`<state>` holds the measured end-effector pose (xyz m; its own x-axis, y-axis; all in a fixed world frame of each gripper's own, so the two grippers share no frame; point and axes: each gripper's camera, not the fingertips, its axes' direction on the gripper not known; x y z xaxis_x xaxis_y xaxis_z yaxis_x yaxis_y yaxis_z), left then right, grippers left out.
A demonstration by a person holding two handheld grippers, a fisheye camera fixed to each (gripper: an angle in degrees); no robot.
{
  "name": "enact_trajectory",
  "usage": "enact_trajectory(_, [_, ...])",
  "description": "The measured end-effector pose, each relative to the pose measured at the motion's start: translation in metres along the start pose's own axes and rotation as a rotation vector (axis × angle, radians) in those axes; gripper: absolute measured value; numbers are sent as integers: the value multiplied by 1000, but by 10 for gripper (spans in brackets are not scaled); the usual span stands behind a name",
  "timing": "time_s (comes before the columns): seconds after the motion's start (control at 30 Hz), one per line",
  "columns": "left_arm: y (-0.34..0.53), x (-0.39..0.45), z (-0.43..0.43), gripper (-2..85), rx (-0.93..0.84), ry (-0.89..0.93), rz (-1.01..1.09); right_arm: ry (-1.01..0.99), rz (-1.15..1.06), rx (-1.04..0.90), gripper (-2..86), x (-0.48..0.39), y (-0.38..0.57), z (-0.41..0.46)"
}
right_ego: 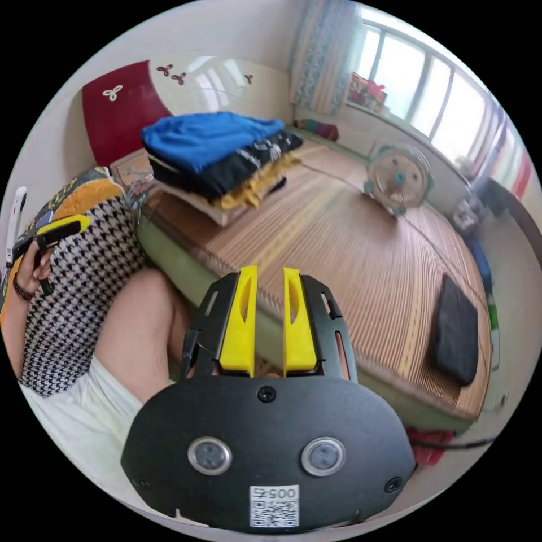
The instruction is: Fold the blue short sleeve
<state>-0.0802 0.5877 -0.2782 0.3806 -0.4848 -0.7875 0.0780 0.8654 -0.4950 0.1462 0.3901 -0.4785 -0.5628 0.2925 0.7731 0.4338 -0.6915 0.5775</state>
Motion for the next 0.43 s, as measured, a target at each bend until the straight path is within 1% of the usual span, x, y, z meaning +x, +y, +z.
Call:
enact_trajectory(0.07, [10,12,0,45,4,14,10,89,122,-49,41,6,91,-9])
enact_trajectory(0.1, [12,22,0,45,18,38,21,119,153,-55,38,7,111,-13])
enact_trajectory(0.17, [10,39,0,48,41,95,36,269,285,-81,13,12,178,-34])
enact_trajectory(0.2, [5,54,0,52,54,138,65,313,326,-83,7,13,191,-40])
enact_trajectory(0.27, [-3,85,1,55,69,185,139,484,475,-101,-5,18,231,-61])
enact_trajectory(0.3, [-7,108,1,56,81,210,184,525,504,-95,-6,18,239,-67])
enact_trajectory(0.37, [-12,146,0,57,99,264,271,652,567,-21,-8,7,270,-93])
enact_trajectory(0.43, [-12,196,-3,57,108,317,373,709,618,45,-9,-6,297,-112])
